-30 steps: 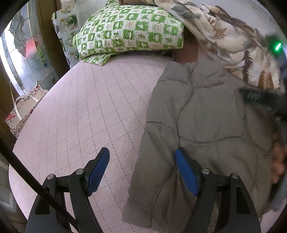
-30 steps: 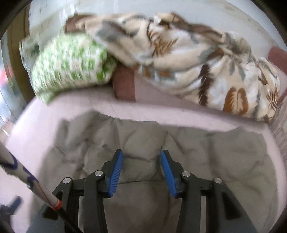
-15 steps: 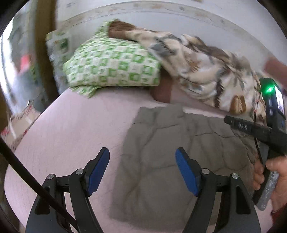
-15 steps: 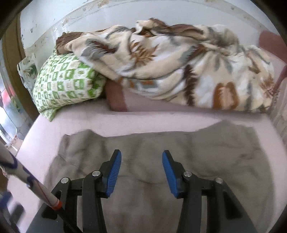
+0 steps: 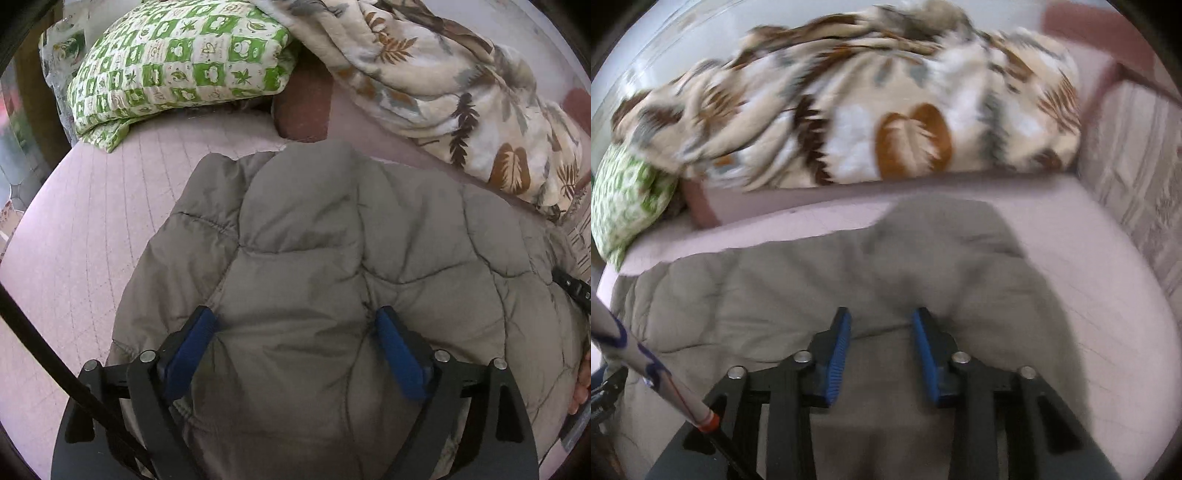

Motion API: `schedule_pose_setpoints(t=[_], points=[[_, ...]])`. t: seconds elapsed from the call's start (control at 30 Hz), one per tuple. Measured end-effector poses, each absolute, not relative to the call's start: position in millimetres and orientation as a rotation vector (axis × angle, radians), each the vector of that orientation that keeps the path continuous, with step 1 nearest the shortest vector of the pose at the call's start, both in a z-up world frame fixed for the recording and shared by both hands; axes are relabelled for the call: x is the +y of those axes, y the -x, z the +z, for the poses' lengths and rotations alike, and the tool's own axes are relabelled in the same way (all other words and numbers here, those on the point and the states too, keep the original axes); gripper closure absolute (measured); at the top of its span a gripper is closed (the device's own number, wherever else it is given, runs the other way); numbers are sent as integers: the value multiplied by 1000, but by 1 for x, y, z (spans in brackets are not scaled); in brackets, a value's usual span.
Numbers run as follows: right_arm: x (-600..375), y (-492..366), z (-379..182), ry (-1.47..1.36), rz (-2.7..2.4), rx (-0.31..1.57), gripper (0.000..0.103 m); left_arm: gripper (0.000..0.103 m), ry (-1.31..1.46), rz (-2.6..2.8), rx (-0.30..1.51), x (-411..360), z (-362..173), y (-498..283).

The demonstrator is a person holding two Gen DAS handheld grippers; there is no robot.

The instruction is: Fold large clothes

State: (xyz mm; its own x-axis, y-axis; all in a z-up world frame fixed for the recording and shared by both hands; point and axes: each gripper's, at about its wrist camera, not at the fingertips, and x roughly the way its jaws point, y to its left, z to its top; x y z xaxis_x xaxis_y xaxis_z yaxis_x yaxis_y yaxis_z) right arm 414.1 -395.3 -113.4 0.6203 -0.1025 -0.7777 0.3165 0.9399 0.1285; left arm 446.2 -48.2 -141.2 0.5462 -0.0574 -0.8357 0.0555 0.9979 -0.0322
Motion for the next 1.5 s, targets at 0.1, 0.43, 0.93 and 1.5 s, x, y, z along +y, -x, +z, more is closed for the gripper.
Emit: schedule_pose_setpoints(t=[0.1,0.43,0.93,1.5], points=[[-421,-403,-119,-355,-226,870,93,13,-17,-60,977,-50,-143,-445],[-456,-363,-92,-237,-459,860,56,13,25,-42,954,-13,-113,-425],[-441,-385,-124,-310,-436,950,45,13,84,31,1059,14,-146,-439],[-480,-299,-87,-419,-335,922,13,13,268,10,944,92,-93,-348]])
